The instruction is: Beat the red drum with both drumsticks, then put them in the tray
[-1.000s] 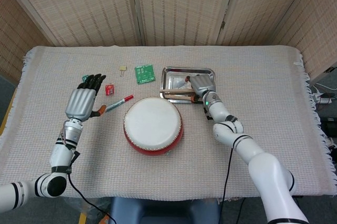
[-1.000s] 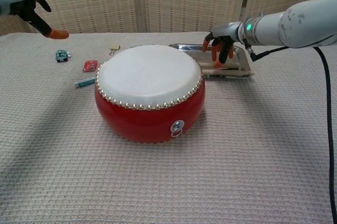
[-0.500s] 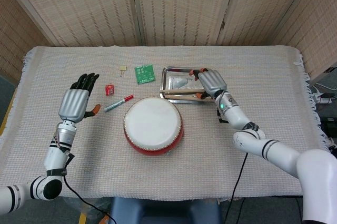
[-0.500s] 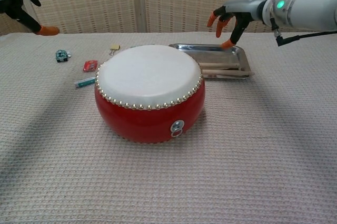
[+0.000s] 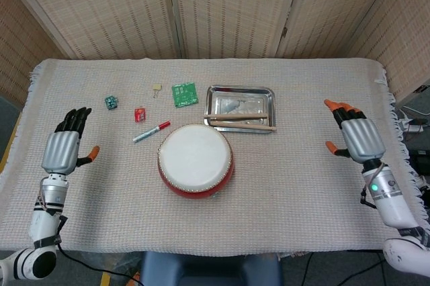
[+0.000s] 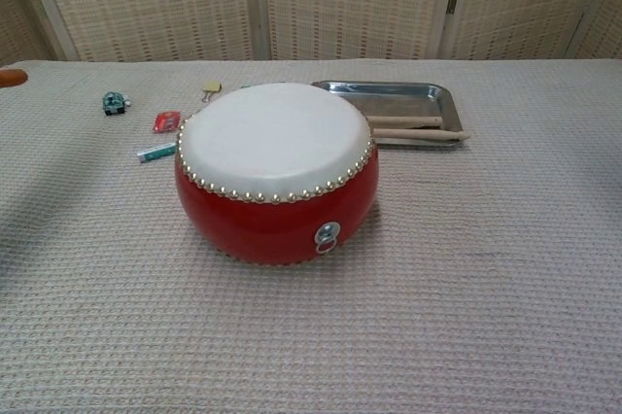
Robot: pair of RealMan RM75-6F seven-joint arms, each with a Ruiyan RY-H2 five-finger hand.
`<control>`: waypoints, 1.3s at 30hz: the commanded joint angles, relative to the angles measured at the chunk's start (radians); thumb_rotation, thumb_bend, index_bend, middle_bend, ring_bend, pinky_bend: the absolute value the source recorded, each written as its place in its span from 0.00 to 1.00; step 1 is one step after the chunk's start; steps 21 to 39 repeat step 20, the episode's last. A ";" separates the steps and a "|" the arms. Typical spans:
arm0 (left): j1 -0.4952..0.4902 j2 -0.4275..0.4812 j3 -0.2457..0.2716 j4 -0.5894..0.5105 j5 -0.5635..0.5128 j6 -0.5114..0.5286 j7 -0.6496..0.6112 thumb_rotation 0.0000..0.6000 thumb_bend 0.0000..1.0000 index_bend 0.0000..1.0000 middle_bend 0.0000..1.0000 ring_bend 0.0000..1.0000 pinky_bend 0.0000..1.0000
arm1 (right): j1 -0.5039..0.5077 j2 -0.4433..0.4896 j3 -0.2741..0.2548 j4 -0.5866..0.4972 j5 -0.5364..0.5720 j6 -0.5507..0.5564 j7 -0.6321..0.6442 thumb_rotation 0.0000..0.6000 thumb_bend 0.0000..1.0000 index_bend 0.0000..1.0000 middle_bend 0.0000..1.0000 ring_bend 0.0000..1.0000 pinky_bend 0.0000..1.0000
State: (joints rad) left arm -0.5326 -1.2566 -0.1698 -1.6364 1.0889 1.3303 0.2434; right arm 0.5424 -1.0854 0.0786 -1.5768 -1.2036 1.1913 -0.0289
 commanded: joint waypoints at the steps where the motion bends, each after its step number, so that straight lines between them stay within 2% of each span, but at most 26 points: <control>1: 0.041 0.007 0.035 -0.014 0.040 0.037 -0.004 1.00 0.33 0.02 0.05 0.00 0.19 | -0.122 0.026 -0.057 -0.023 -0.105 0.139 0.060 1.00 0.21 0.00 0.10 0.00 0.17; 8: 0.135 0.019 0.098 -0.071 0.132 0.130 0.005 1.00 0.33 0.03 0.05 0.00 0.19 | -0.247 0.012 -0.099 -0.045 -0.212 0.294 0.055 1.00 0.21 0.00 0.10 0.00 0.16; 14: 0.200 0.030 0.131 -0.101 0.191 0.188 0.009 1.00 0.33 0.03 0.05 0.00 0.18 | -0.321 -0.002 -0.122 -0.068 -0.264 0.358 0.051 1.00 0.21 0.00 0.10 0.00 0.16; 20: 0.252 0.042 0.148 -0.123 0.223 0.221 0.010 1.00 0.33 0.03 0.05 0.00 0.18 | -0.371 -0.010 -0.125 -0.090 -0.261 0.376 0.039 1.00 0.21 0.00 0.10 0.00 0.16; 39: 0.252 0.042 0.148 -0.123 0.223 0.221 0.010 1.00 0.33 0.03 0.05 0.00 0.18 | -0.371 -0.010 -0.125 -0.090 -0.261 0.376 0.039 1.00 0.21 0.00 0.10 0.00 0.16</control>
